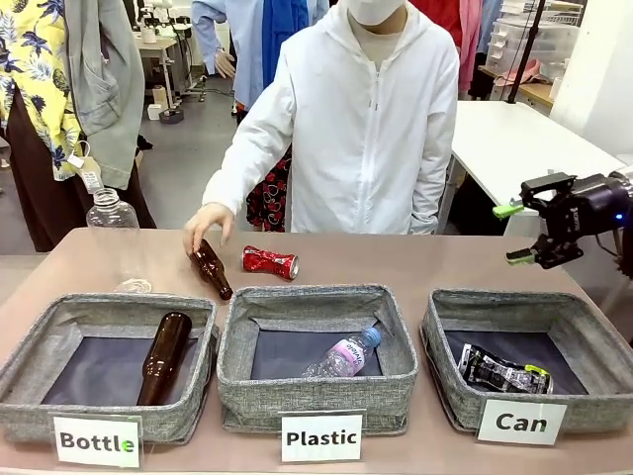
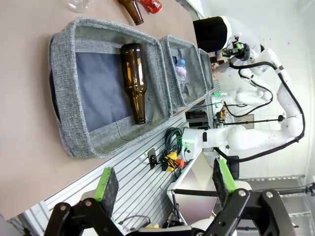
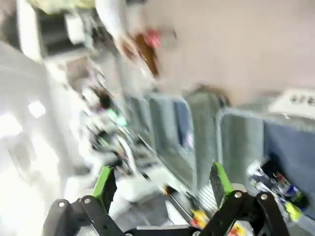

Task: Sort the can waste into the basket.
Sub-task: Pick up the can waste from the table and place it in the right Fabric basket.

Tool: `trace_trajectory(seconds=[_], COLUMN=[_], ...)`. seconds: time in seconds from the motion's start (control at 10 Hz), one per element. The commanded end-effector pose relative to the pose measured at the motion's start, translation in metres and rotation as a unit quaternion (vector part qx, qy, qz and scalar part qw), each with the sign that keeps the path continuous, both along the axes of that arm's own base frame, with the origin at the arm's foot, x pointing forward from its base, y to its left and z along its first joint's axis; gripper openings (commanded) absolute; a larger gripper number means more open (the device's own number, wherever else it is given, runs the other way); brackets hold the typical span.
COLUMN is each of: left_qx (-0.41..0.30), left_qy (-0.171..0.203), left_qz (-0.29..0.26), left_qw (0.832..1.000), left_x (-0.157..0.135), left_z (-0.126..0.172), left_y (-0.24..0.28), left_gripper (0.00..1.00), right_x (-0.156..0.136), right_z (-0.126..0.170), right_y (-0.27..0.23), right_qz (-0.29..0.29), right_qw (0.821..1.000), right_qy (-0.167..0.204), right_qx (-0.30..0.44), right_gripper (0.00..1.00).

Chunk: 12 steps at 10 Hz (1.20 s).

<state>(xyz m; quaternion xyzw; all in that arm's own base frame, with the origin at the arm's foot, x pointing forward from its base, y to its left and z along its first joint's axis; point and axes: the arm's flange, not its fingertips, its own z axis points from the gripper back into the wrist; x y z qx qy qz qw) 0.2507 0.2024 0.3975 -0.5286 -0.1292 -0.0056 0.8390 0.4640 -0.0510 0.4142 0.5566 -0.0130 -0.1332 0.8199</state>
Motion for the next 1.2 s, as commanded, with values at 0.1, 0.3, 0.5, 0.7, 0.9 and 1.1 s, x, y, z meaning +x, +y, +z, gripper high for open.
trace_trajectory(seconds=[0.1,0.3,0.5,0.7,0.9,1.1], left_qx=[-0.007,-0.007,-0.007,-0.007,-0.007,0.0], left_qy=[0.007,0.007,0.007,0.007,0.007,0.0], left_qz=[0.001,0.001,0.001,0.001,0.001,0.0], left_qw=[1.0,1.0,1.0,1.0,1.0,1.0], left_x=[-0.0017,-0.0017,-0.0017,-0.0017,-0.0017,0.0], left_z=[0.003,0.003,0.003,0.003,0.003,0.0], left_y=[0.0002,0.0002,0.0002,0.0002,0.0002,0.0], left_gripper=[1.0,1.0,1.0,1.0,1.0,1.0], right_x=[0.0006,0.0006,0.0006,0.0006,0.0006,0.0006], right_z=[0.0006,0.0006,0.0006,0.0006,0.0006,0.0006], right_y=[0.001,0.001,0.001,0.001,0.001,0.001], right_qz=[0.076,0.076,0.076,0.076,0.076,0.076], right_qw=[0.996,0.996,0.996,0.996,0.996,0.996], right_qy=[-0.002,-0.002,-0.002,-0.002,-0.002,-0.002], right_qx=[-0.037,-0.037,-0.037,-0.037,-0.037,-0.037], right_gripper=[1.0,1.0,1.0,1.0,1.0,1.0])
